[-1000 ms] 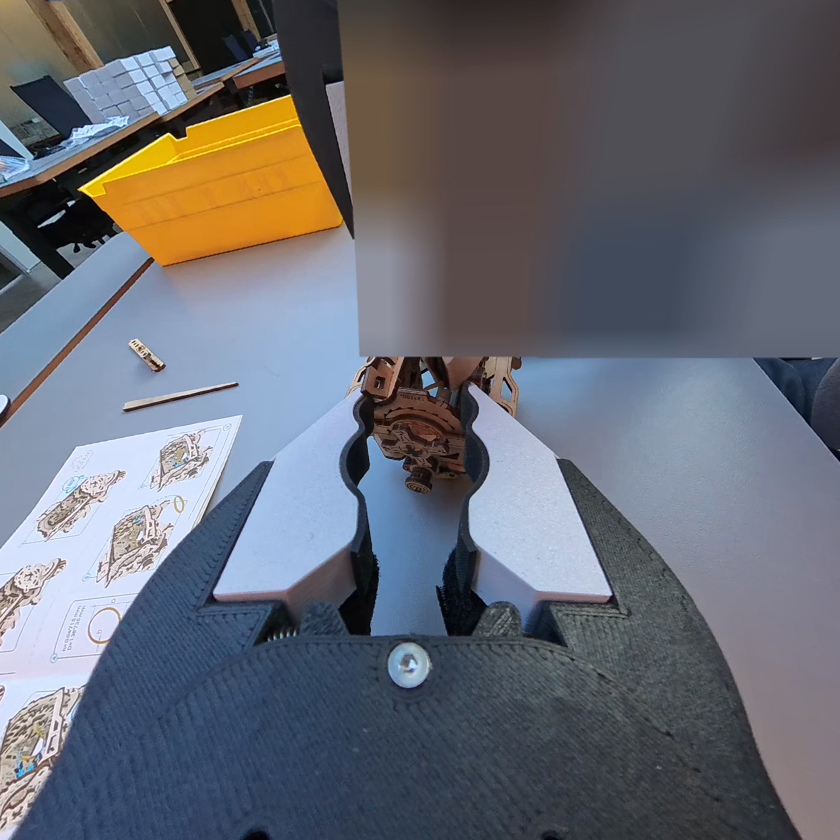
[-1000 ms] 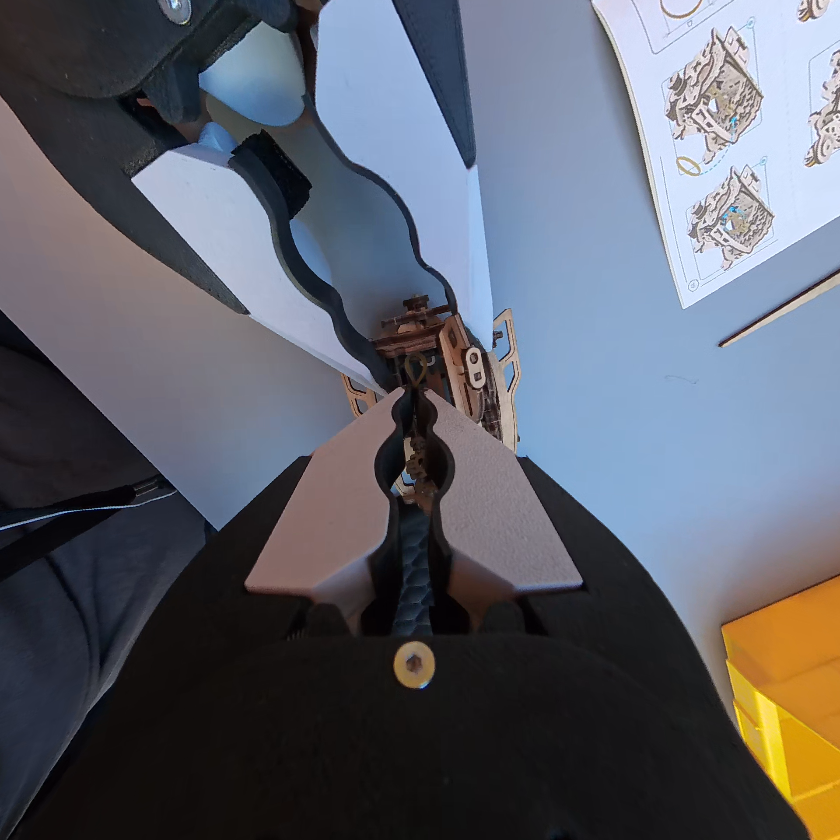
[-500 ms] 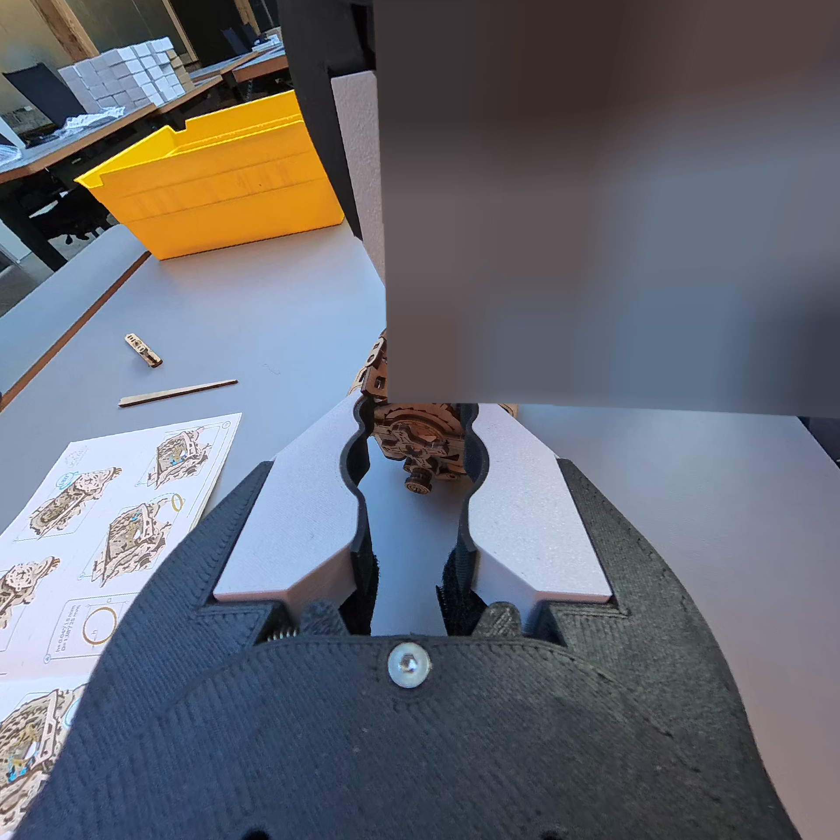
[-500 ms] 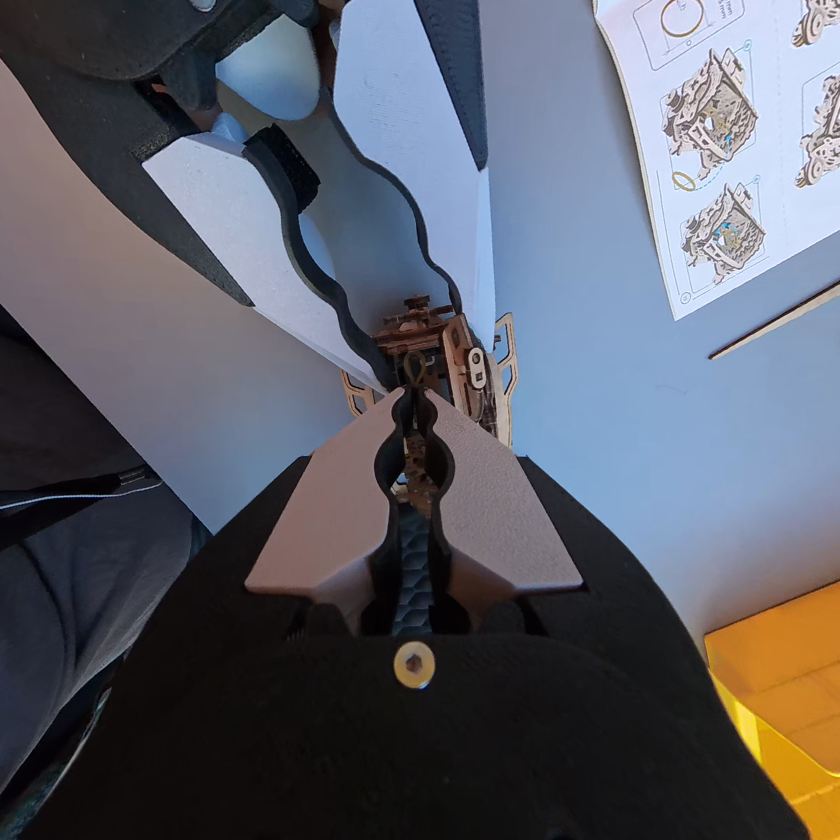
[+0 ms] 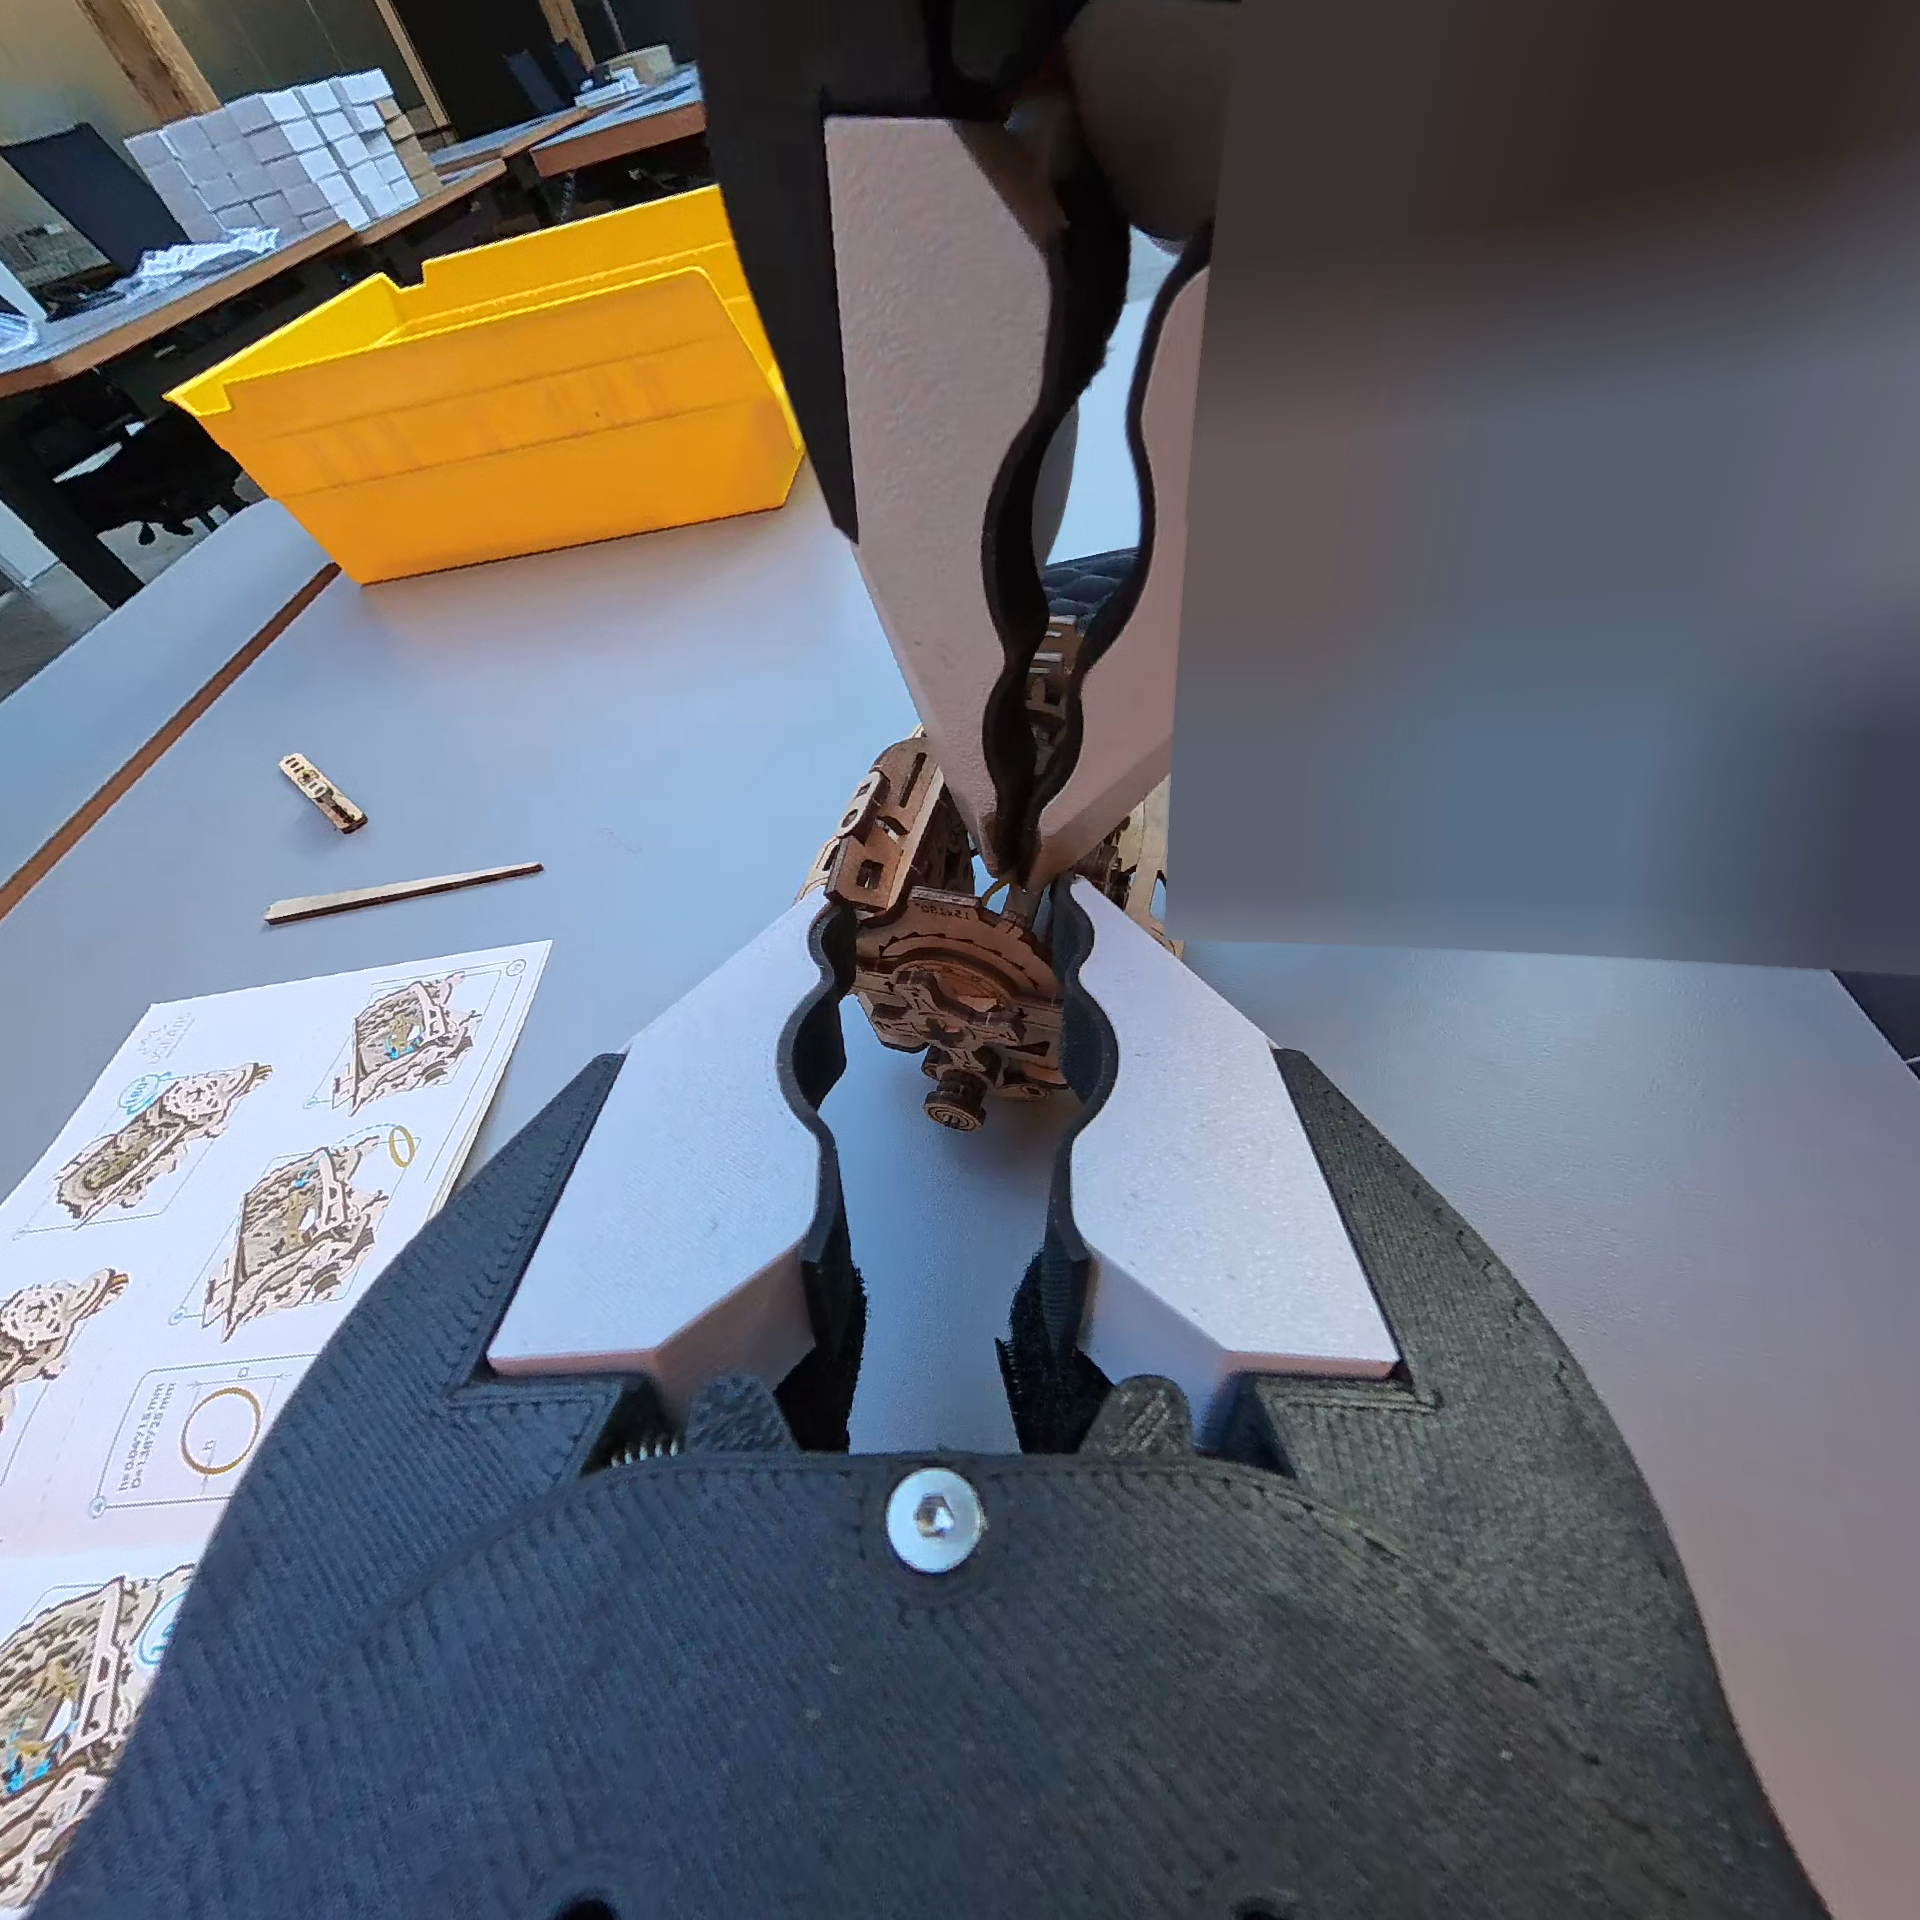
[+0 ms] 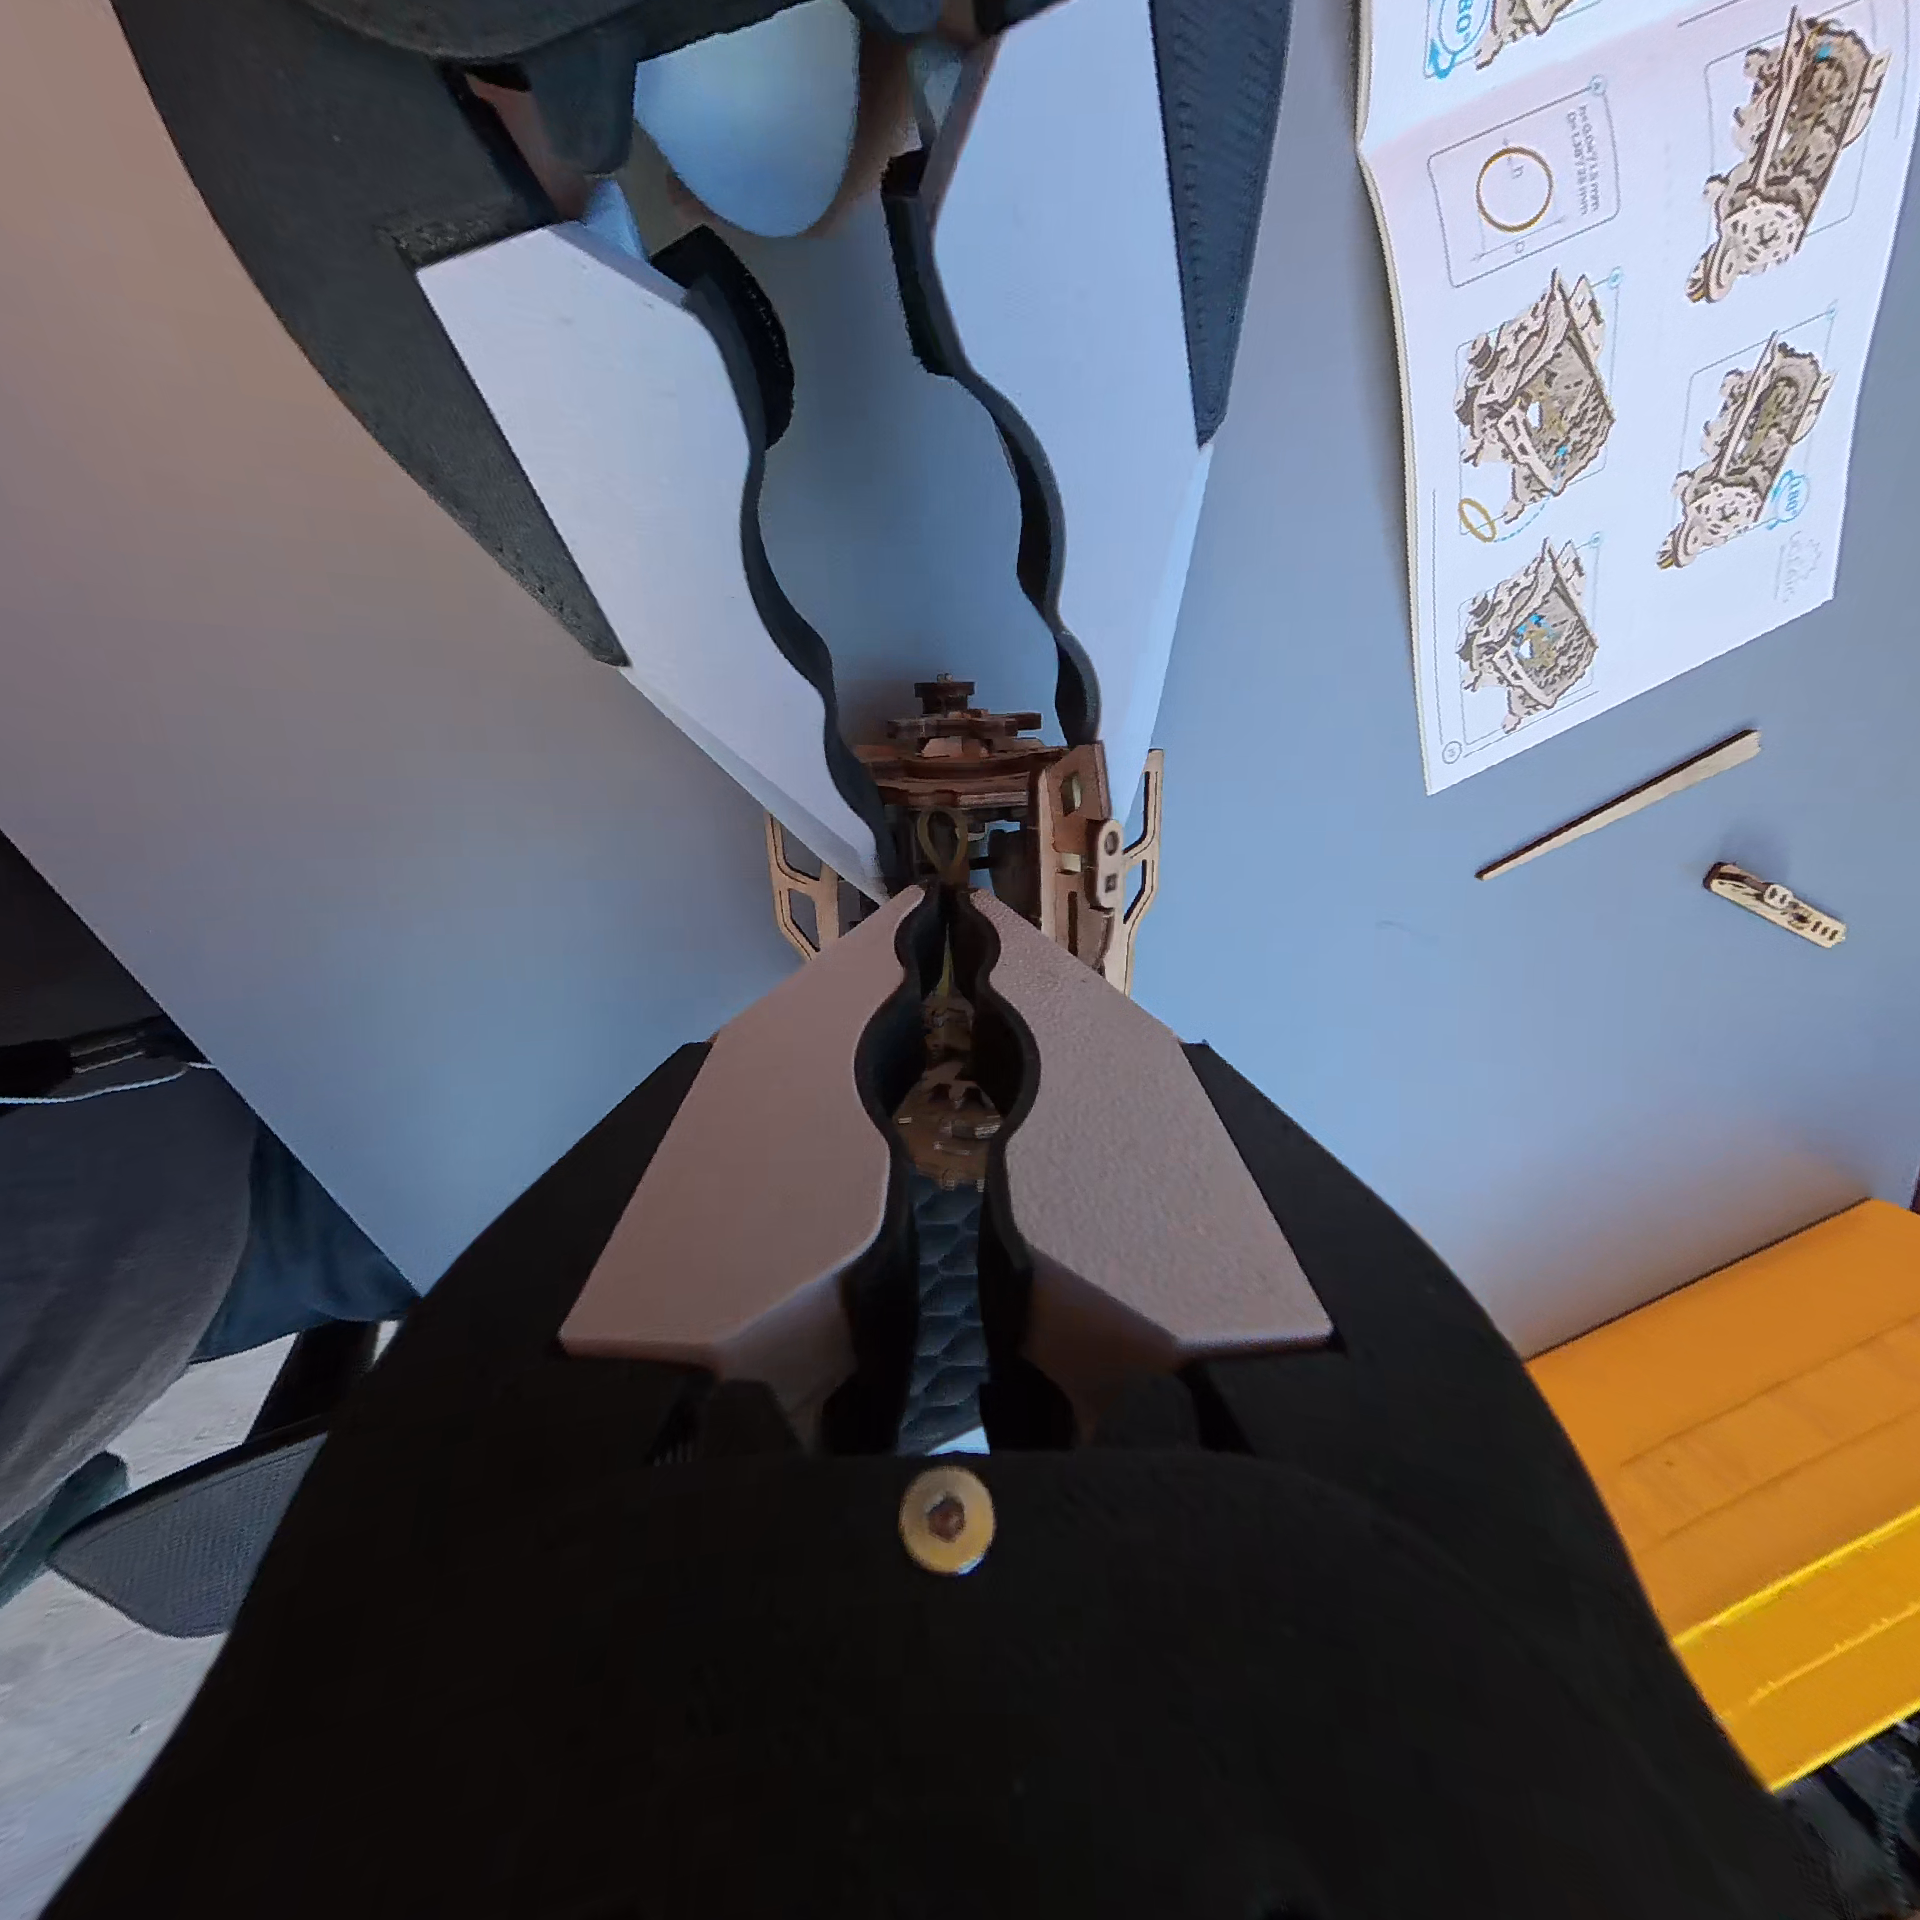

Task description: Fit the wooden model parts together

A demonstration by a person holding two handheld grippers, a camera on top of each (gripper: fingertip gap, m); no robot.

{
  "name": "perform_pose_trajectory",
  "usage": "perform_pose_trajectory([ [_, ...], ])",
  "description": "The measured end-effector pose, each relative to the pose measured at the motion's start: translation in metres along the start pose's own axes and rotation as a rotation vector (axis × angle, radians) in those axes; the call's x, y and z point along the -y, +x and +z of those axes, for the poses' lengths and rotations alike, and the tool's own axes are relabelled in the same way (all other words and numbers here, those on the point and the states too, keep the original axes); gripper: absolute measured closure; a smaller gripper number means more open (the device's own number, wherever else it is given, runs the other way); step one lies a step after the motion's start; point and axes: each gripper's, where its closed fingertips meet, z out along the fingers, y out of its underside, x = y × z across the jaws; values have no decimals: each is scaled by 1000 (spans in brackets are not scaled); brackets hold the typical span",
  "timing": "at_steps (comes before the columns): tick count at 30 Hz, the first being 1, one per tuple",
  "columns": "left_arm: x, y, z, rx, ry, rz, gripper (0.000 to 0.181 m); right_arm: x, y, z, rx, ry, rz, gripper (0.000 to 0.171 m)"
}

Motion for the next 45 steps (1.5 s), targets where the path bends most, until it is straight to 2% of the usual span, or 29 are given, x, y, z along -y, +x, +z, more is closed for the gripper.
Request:
perform_pose_trajectory([
  [18, 0, 0, 0, 13, -1, 14, 146, 0, 2, 1, -65, 11, 45, 171],
  [31, -1, 0, 1, 18, -6, 34, 144, -2, 3, 3, -141, -57, 30, 171],
  [37, 0, 2, -2, -65, 7, -15, 141, -7, 2, 4, -124, -59, 31, 171],
  [42, 0, 4, -3, -170, 6, -99, 130, -6, 3, 3, -121, -50, 32, 171],
  [43, -1, 5, -4, -186, 4, -107, 132, -7, 4, 3, -123, -51, 31, 171],
  [44, -2, 4, -5, -194, -1, -106, 142, -7, 3, 4, -116, -51, 35, 171],
  [45, -3, 5, -6, -210, -2, -110, 142, -7, 4, 4, -116, -44, 36, 171],
])
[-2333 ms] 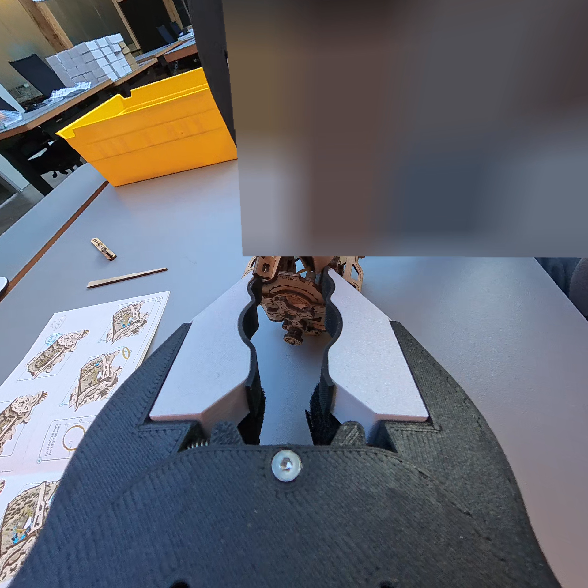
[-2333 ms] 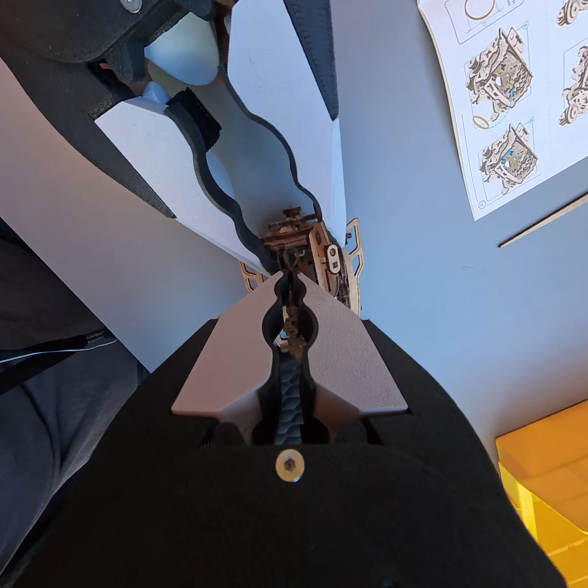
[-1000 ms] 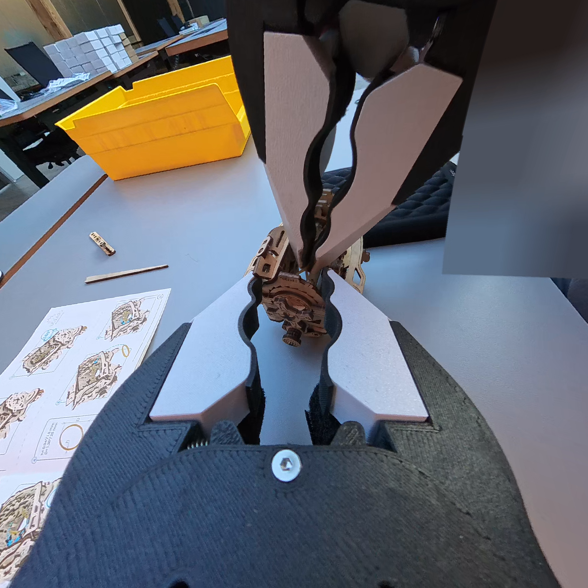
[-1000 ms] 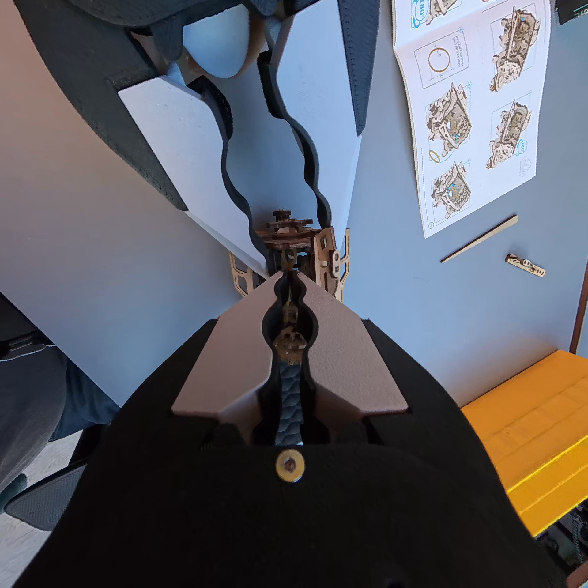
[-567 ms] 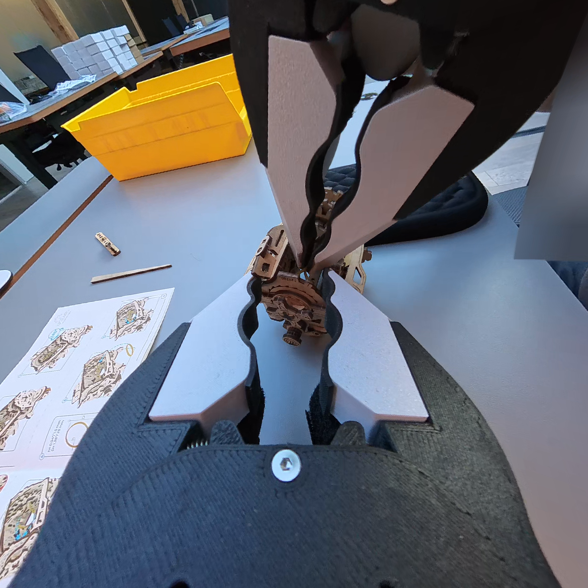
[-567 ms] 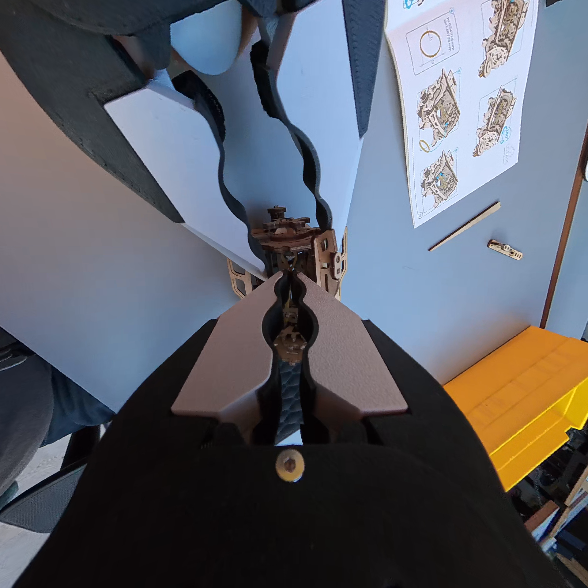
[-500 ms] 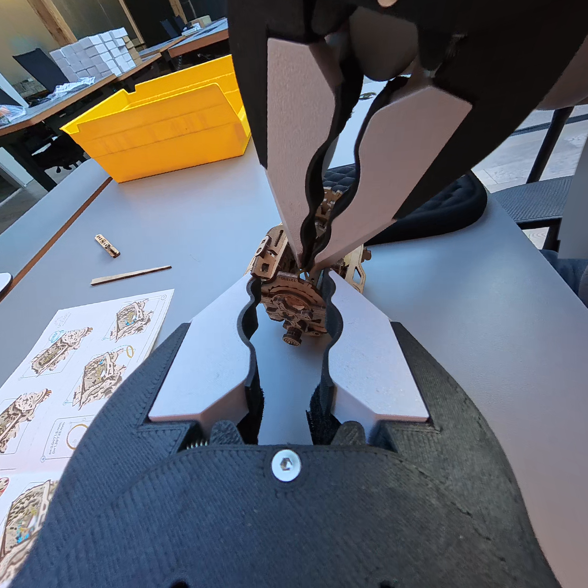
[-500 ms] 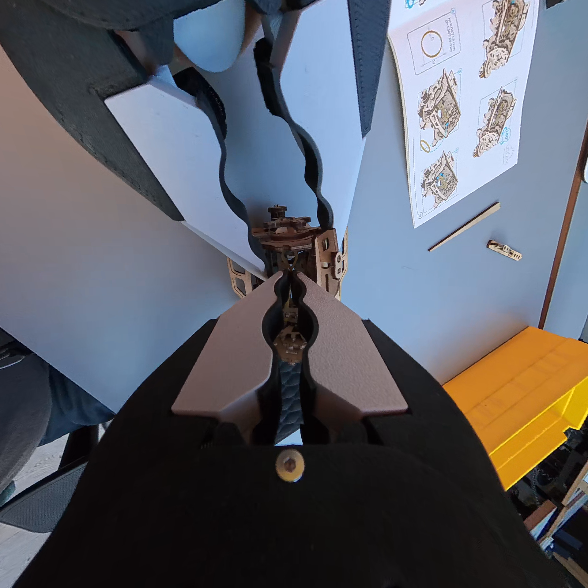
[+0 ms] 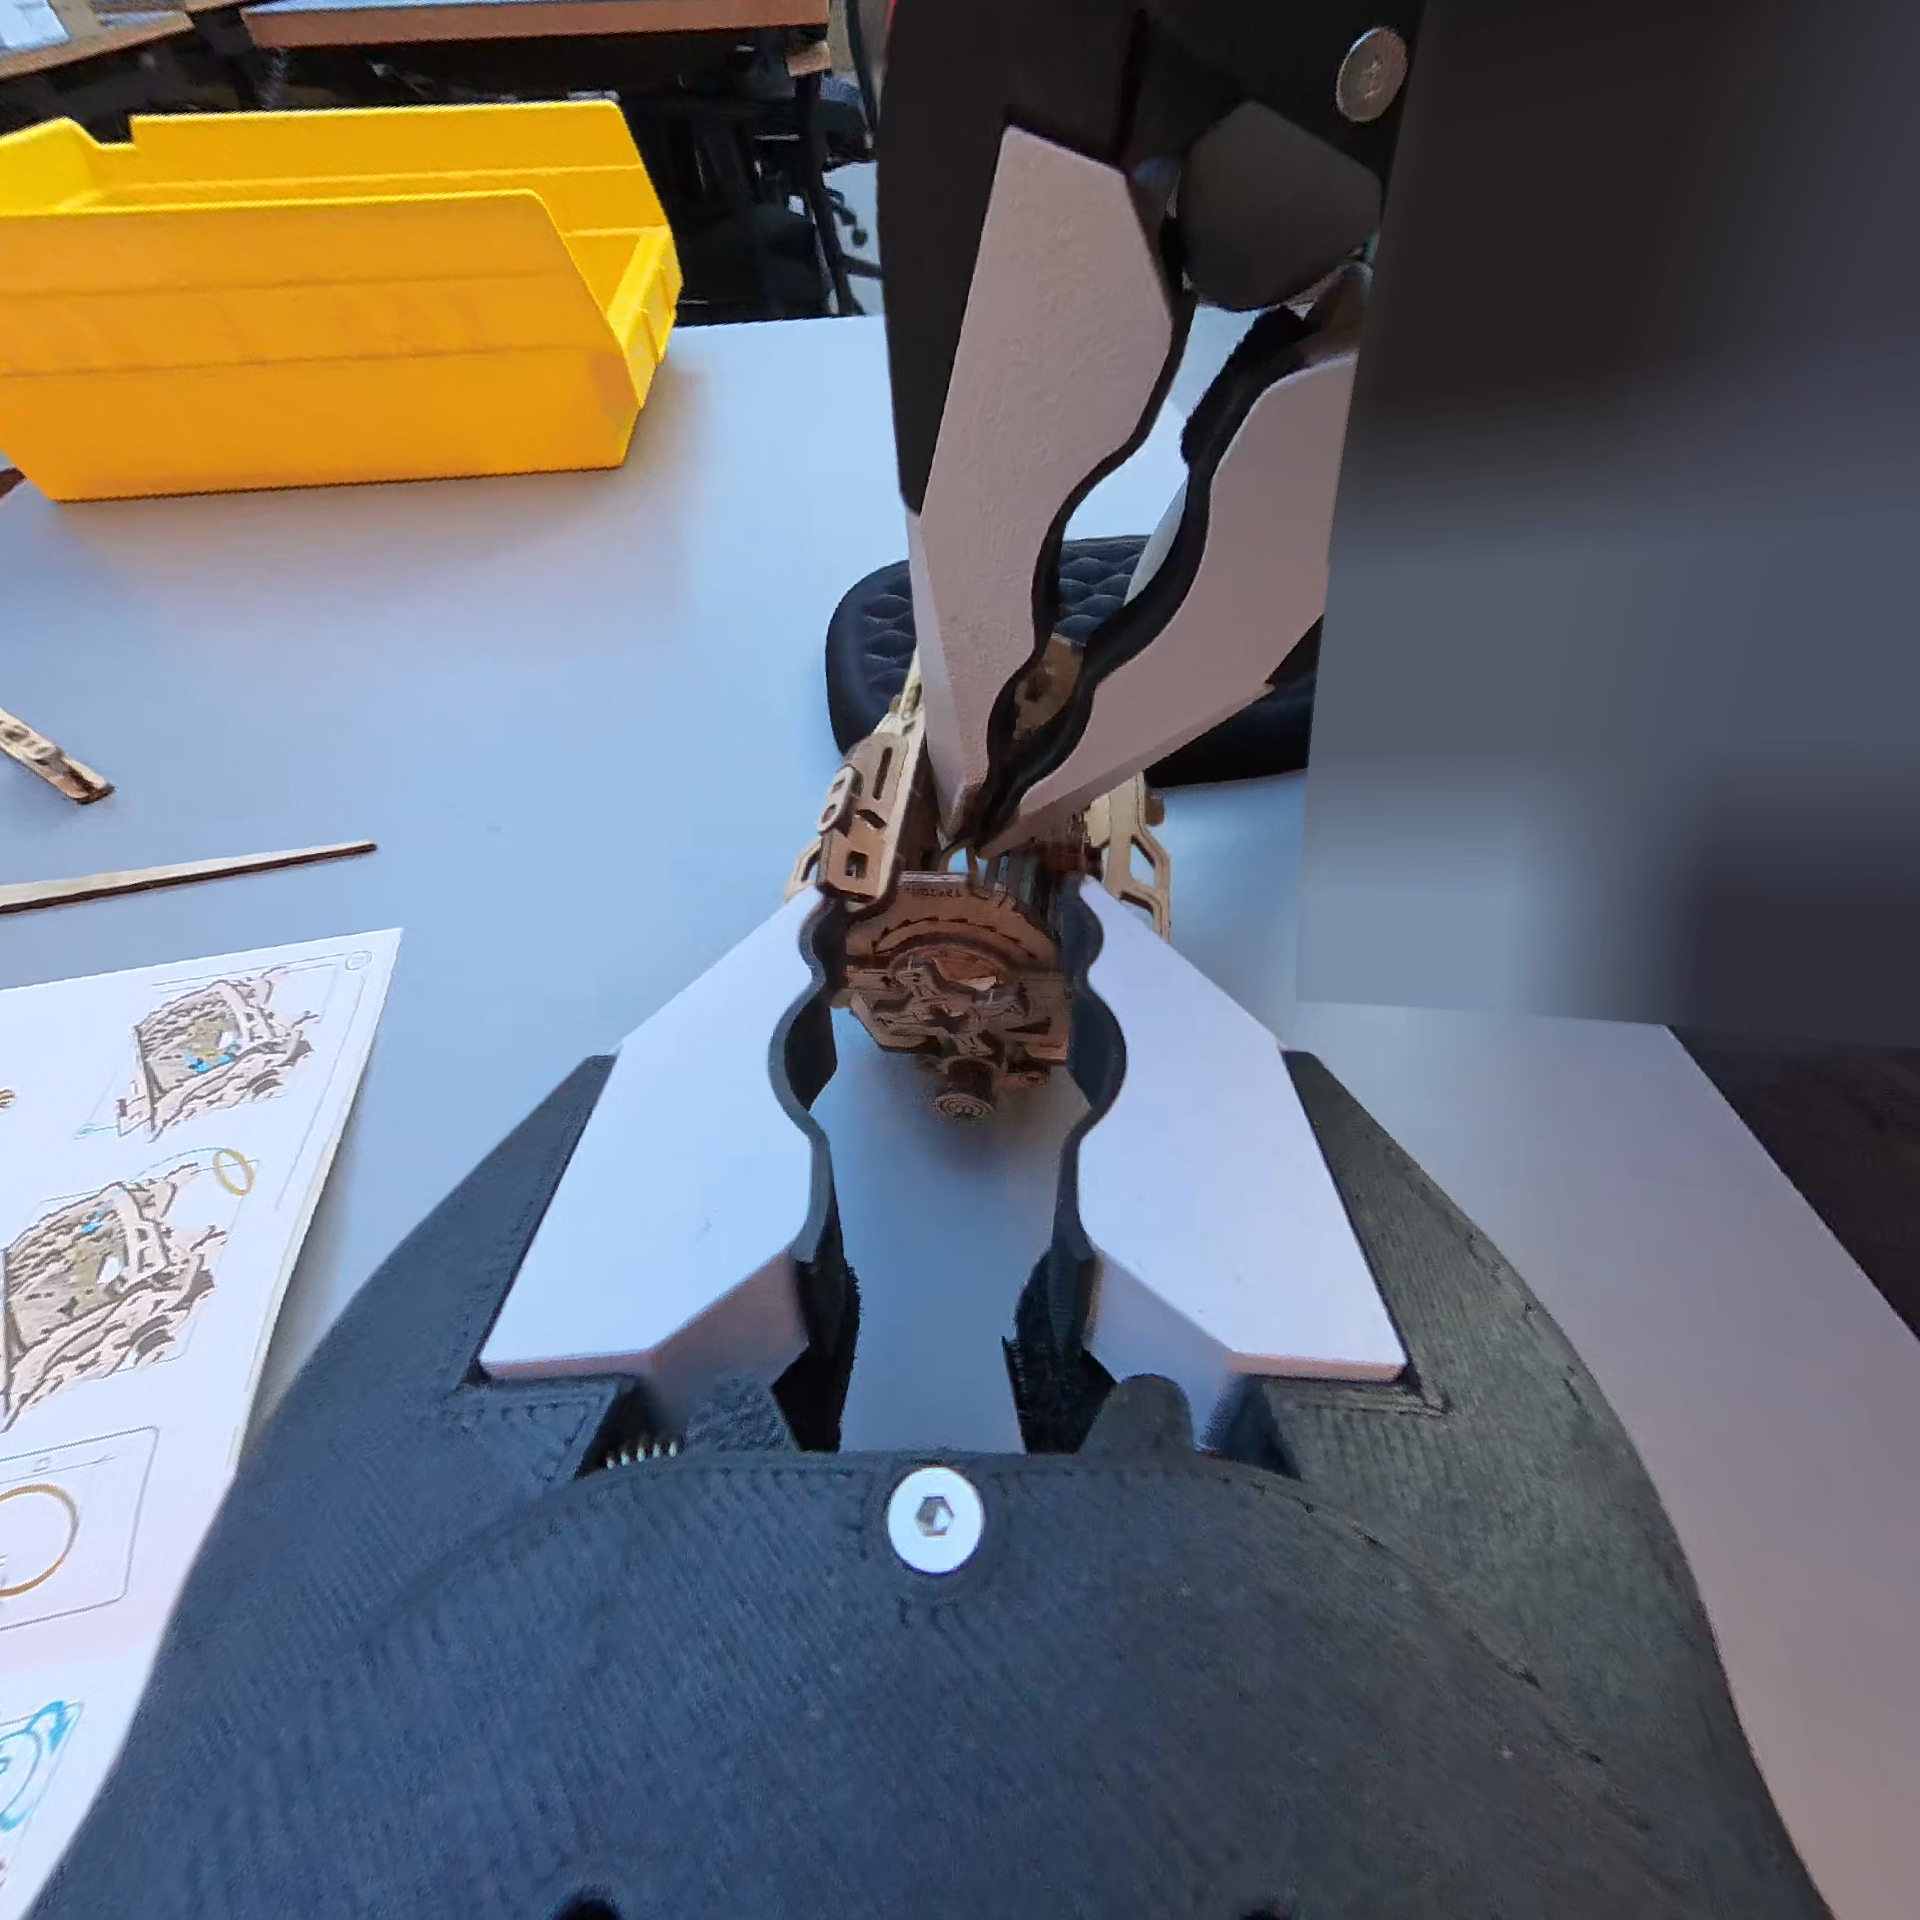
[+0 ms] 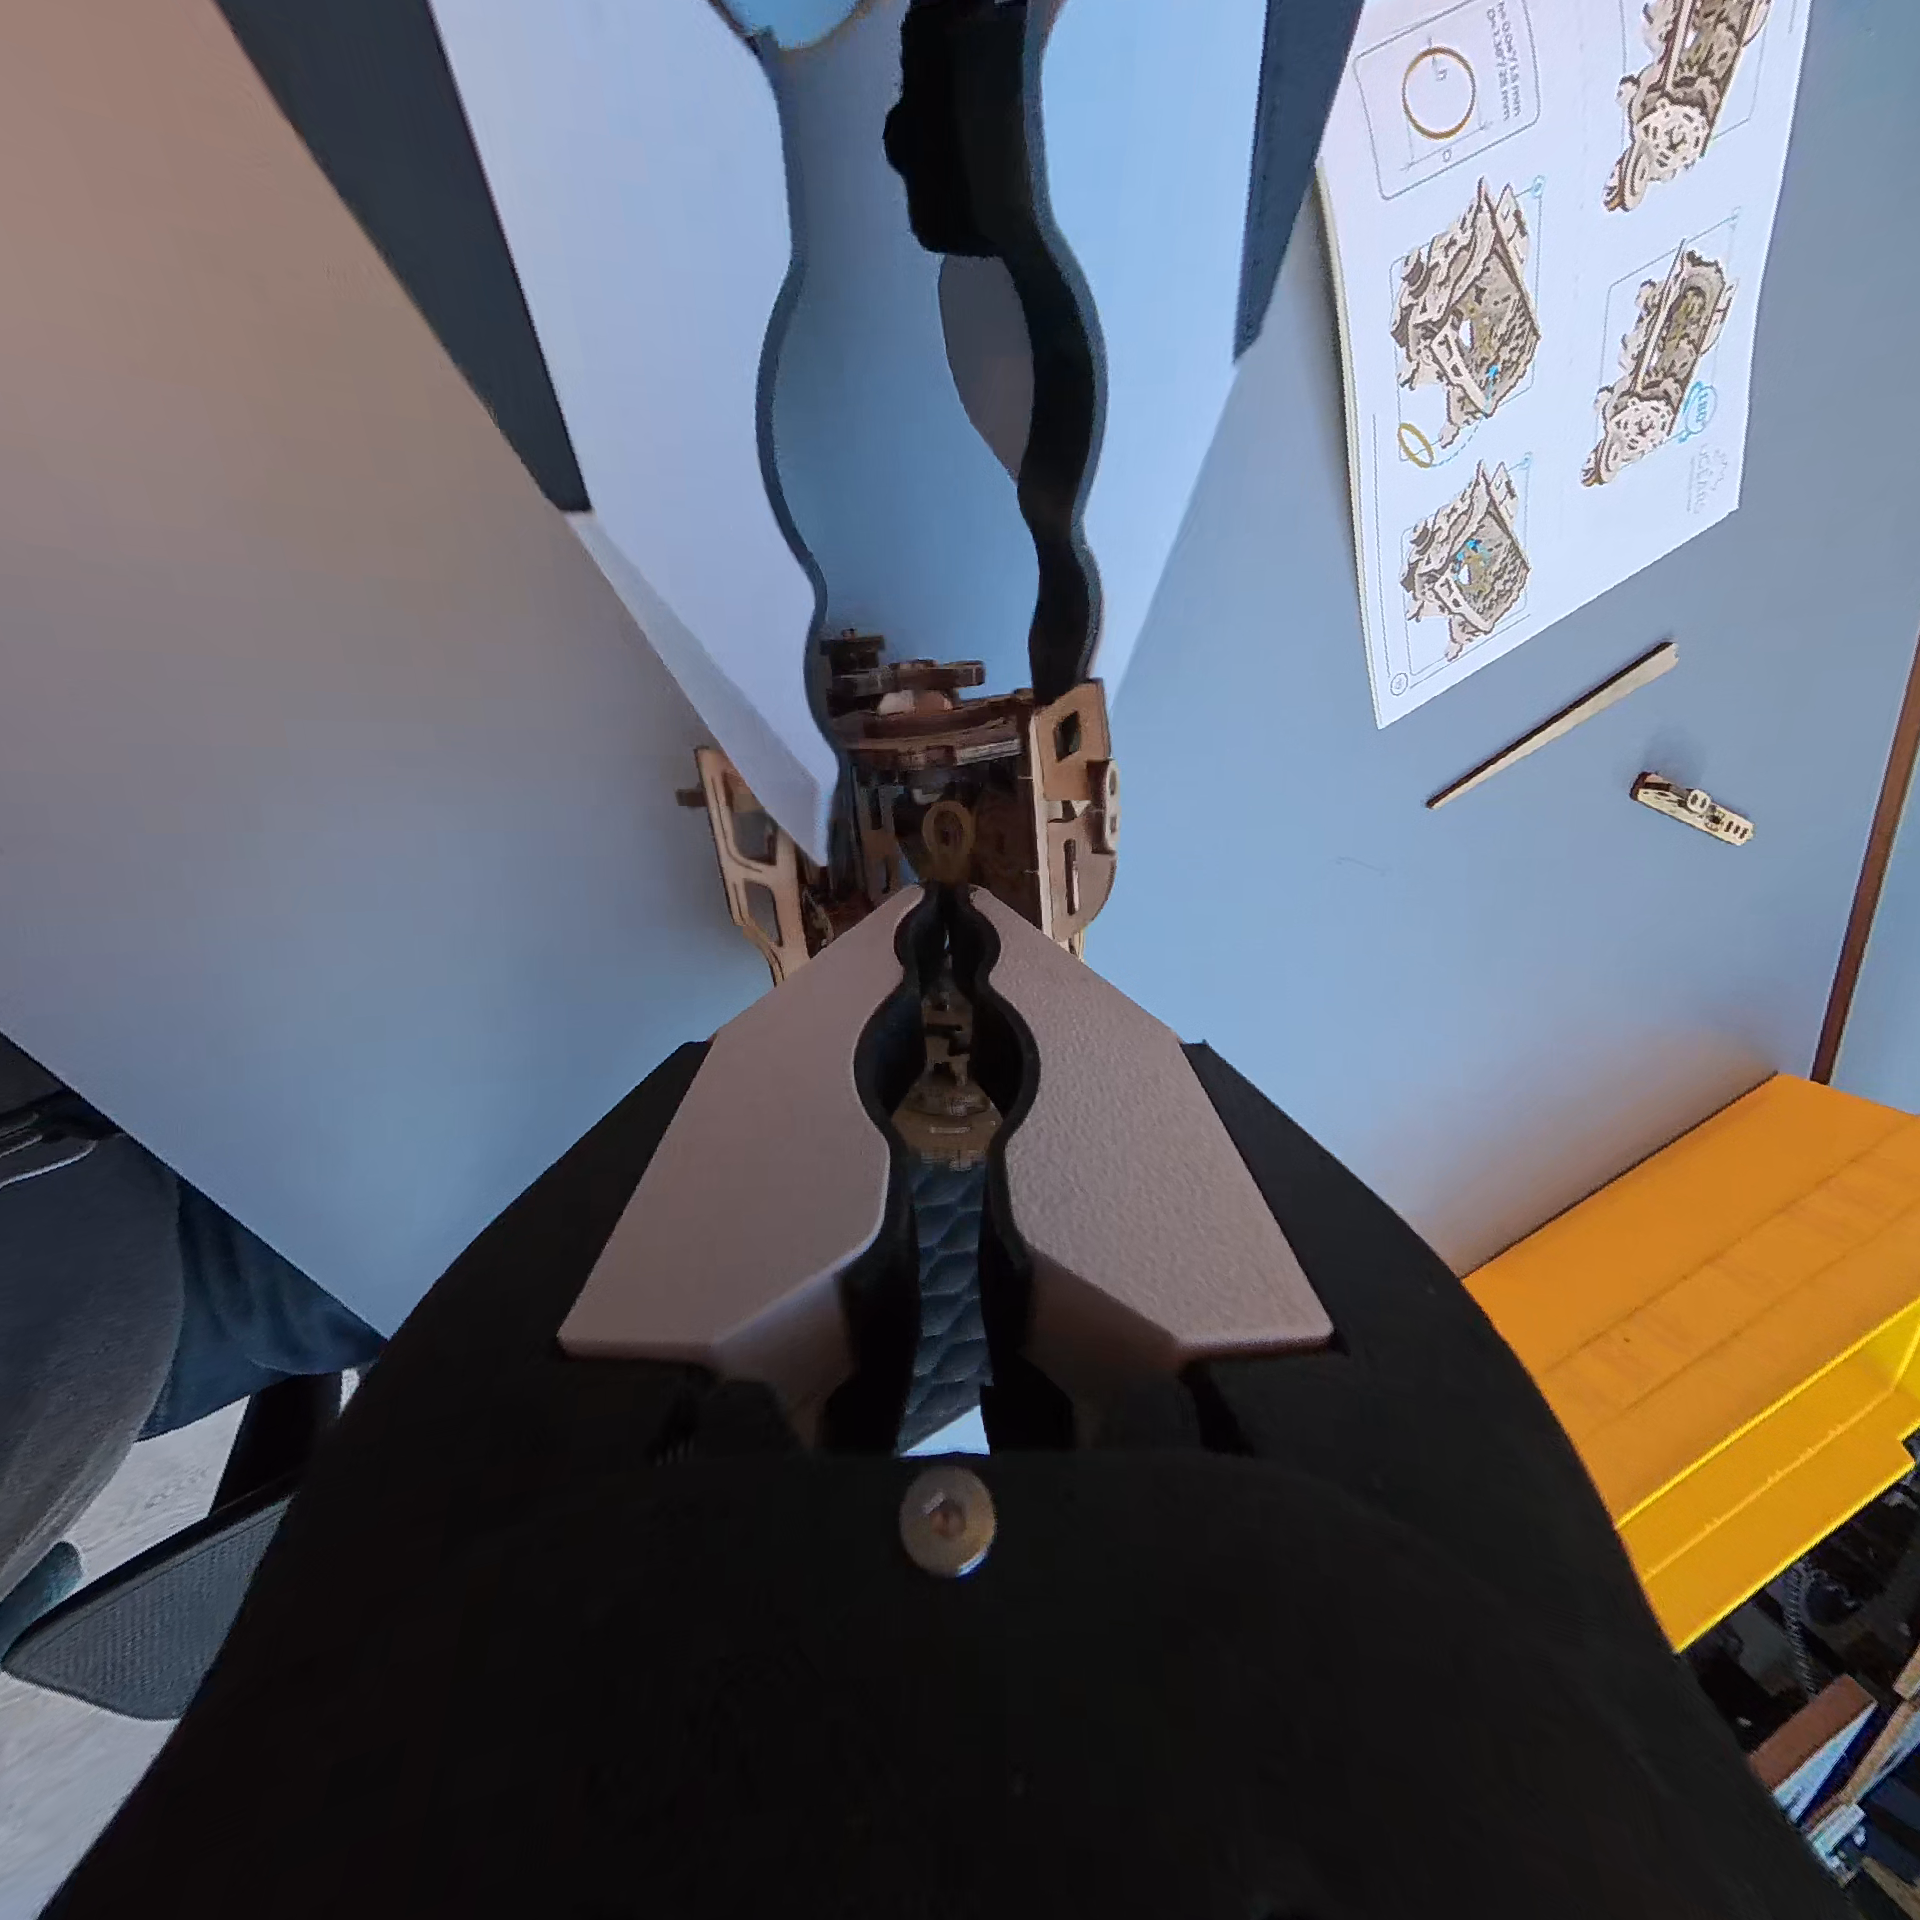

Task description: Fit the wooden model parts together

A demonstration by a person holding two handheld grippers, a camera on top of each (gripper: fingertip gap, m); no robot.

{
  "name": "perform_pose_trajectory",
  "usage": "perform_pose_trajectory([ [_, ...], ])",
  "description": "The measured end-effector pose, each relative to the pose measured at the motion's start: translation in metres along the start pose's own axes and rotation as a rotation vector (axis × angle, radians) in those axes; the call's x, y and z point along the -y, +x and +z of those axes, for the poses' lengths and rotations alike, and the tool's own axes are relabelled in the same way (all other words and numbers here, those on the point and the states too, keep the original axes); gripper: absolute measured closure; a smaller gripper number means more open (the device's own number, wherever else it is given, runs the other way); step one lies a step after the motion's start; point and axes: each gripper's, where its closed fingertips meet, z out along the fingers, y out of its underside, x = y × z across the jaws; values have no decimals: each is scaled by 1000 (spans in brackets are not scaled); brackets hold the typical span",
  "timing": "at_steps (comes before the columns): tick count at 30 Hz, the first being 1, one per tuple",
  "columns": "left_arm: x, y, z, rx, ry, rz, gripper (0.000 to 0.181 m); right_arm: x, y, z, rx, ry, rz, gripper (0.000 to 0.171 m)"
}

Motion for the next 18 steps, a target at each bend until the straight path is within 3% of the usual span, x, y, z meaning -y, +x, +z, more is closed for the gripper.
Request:
perform_pose_trajectory([
  [8, -1, 12, -5, -136, 4, -60, 142, 0, -4, -1, -7, 16, -38, 171],
  [18, 0, 14, -4, -74, 9, 38, 143, 1, -16, -12, 130, 90, -43, 171],
])
